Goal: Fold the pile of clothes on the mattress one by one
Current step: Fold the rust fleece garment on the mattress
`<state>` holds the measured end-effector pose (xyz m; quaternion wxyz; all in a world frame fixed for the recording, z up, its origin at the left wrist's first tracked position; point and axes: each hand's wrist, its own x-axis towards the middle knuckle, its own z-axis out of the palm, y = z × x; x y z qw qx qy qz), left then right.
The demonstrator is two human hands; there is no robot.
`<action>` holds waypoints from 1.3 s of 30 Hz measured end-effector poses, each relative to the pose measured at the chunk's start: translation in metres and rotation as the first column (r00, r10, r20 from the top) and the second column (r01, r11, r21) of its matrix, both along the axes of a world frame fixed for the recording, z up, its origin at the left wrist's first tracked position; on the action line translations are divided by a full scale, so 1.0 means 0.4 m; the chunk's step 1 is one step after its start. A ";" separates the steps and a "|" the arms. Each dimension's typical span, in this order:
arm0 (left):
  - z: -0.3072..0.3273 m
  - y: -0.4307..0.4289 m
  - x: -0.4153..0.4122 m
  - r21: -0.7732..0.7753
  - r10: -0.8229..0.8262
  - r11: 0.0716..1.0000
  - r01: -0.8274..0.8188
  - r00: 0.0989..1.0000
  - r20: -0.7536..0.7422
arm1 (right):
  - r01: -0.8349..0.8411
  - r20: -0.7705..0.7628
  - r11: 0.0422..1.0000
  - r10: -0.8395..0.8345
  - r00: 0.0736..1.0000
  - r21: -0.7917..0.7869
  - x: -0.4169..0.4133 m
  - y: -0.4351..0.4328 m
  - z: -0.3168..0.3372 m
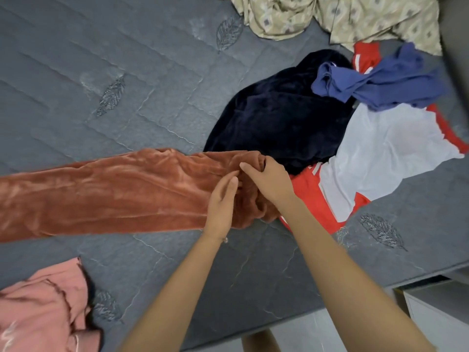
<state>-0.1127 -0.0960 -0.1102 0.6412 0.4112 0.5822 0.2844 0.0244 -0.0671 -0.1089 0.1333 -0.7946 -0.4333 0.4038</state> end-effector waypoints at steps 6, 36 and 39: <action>0.044 0.048 -0.116 -0.004 -0.044 0.999 0.044 0.996 0.072 | 0.174 -0.271 0.981 -0.146 0.952 0.085 -0.165 0.005 0.036; -0.110 0.322 -1.446 0.127 0.291 0.956 -0.263 0.888 -0.357 | -0.343 0.408 0.932 0.271 0.872 0.115 -1.057 0.098 -0.106; -0.127 0.315 -1.471 0.122 0.275 0.961 -0.247 0.885 -0.376 | -0.309 0.448 0.925 0.185 0.875 0.222 -1.058 0.099 -0.115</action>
